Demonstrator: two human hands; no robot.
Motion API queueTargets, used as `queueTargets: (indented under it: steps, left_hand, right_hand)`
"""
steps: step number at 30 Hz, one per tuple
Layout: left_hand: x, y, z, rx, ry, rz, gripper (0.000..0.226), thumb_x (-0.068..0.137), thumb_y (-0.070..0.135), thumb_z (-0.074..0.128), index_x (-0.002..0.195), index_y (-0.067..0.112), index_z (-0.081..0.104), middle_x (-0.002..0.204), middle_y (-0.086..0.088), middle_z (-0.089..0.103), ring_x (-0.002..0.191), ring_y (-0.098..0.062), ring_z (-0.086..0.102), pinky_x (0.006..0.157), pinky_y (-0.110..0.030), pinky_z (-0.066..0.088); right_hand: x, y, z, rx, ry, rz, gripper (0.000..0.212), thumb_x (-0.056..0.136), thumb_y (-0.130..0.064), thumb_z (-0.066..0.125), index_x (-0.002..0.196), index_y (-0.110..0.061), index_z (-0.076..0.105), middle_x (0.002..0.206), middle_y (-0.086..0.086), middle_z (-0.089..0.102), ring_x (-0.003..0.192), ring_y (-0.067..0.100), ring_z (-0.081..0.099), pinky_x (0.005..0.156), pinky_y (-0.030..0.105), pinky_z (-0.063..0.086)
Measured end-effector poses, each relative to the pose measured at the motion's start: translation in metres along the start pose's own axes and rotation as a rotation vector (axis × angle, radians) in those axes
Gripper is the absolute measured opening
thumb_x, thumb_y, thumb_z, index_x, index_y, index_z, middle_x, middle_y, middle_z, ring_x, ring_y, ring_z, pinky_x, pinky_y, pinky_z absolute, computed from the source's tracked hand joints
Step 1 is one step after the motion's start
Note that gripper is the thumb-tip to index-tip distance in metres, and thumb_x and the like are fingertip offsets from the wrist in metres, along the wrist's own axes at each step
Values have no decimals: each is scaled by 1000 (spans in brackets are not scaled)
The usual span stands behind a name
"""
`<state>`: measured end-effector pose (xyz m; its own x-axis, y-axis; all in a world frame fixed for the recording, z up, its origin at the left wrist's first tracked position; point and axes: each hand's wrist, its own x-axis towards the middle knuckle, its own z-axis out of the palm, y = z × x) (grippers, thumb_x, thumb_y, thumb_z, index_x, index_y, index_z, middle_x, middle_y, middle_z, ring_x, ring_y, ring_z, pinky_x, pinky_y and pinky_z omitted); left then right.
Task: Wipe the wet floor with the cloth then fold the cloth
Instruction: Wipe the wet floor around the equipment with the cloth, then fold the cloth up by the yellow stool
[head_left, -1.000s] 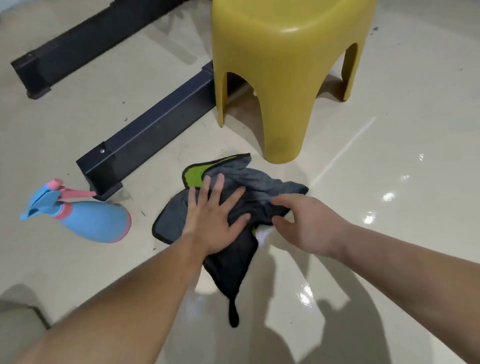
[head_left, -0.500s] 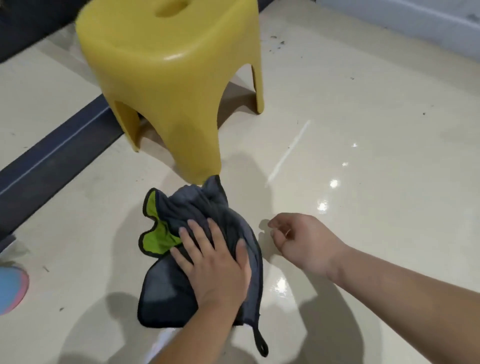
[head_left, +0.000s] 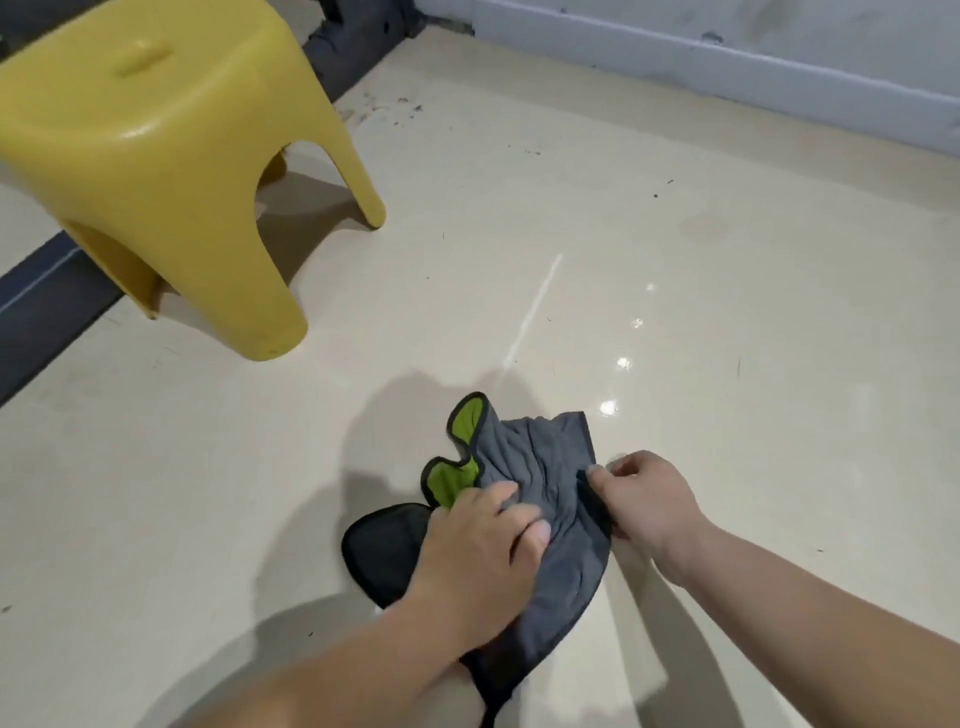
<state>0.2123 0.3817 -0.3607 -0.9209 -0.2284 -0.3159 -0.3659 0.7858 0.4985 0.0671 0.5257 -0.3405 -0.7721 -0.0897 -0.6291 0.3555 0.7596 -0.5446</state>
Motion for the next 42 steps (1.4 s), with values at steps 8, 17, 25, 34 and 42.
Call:
queueTargets:
  steps: [8, 17, 25, 34, 42]
  left_hand:
    - [73, -16, -45, -445, 69, -491, 64, 86, 63, 73, 124, 17, 50, 108, 4, 61, 99, -16, 61, 81, -33, 50]
    - [77, 1, -70, -557, 115, -312, 43, 101, 45, 63, 81, 8, 54, 79, 1, 55, 72, -15, 52, 62, -26, 39]
    - [100, 33, -167, -903, 404, -206, 43, 102, 44, 61, 96, 1, 68, 84, -4, 67, 78, -17, 58, 76, -37, 47]
    - [91, 64, -253, -920, 643, -2, 21, 107, 31, 56, 104, 19, 73, 92, 11, 77, 85, 0, 70, 79, -17, 55]
    - [19, -13, -126, -668, 256, -87, 37, 88, -10, 52, 110, 17, 64, 89, -4, 63, 77, -18, 56, 66, -23, 46]
  right_hand:
    - [-25, -14, 28, 689, -394, 337, 42, 92, -47, 70, 76, -9, 61, 53, 7, 50, 41, 19, 38, 40, 24, 34]
    - [-12, -24, -27, 695, -216, 72, 26, 91, -27, 61, 108, -10, 72, 102, 10, 78, 75, 21, 71, 82, 40, 61]
    - [-2, -97, -82, 689, -54, -163, 32, 92, -41, 69, 102, -11, 66, 100, 7, 73, 83, 25, 67, 93, 48, 56]
    - [-36, -156, -155, 746, -203, -590, 13, 94, -25, 58, 103, -15, 60, 101, 6, 71, 89, 26, 64, 74, 36, 49]
    - [-17, -37, -113, 1, -338, -457, 27, 80, -10, 76, 72, -7, 51, 69, 3, 51, 67, 21, 47, 65, 29, 37]
